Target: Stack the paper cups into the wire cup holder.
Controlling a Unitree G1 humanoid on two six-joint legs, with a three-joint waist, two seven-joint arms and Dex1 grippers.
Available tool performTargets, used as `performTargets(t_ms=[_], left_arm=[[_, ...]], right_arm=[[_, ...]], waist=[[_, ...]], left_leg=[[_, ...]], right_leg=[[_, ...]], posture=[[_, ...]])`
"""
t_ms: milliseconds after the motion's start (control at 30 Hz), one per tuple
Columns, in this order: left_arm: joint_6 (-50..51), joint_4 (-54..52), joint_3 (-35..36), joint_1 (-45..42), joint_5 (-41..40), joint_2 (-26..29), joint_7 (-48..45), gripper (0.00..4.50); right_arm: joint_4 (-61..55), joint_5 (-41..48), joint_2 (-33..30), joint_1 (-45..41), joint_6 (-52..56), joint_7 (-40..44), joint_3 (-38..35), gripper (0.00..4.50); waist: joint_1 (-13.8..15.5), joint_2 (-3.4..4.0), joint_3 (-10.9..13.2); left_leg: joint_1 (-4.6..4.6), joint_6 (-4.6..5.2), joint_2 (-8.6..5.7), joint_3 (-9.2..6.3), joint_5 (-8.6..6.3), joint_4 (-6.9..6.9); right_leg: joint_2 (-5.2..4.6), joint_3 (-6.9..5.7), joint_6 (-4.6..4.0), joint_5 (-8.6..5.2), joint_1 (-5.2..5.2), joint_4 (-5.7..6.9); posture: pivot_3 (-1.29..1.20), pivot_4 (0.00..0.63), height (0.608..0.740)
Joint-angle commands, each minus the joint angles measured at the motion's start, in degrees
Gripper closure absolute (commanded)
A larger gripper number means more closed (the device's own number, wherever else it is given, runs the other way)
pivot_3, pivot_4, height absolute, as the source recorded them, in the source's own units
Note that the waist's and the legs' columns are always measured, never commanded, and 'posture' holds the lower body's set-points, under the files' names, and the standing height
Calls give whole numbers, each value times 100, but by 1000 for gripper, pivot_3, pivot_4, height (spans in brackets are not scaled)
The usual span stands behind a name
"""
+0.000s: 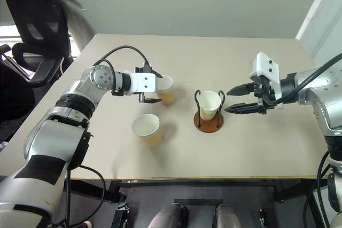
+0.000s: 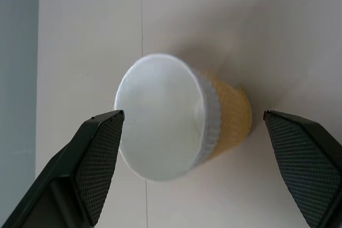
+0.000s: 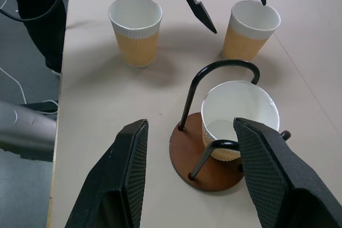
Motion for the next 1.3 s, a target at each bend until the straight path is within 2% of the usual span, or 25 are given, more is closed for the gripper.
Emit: performTargets(t_ms=[33, 1233, 1300], left_arm=[[-2, 7, -7, -148, 52, 35, 114, 0], [391, 217, -353, -12, 533, -263, 813, 0], [376, 216, -362, -7, 539, -264, 807, 383]], right_arm=[[-194, 92, -54, -26, 26, -16, -156, 1955], [-546, 362, -44, -25, 358, -226, -215, 1955], [-571, 370, -48, -19, 373, -230, -223, 1928]], waist=[[-3, 0, 0], [14, -1, 0], [14, -1, 0]], left_leg=[[0, -1, 3, -3, 0, 1], [0, 2, -13, -5, 13, 2], [-1, 2, -12, -7, 14, 3]], right_leg=[[-2, 2, 1, 1, 0, 0], [0, 4, 6, 6, 3, -1], [-2, 6, 7, 7, 3, -1]], posture=[[0, 150, 740], [0, 150, 740], [0, 150, 740]])
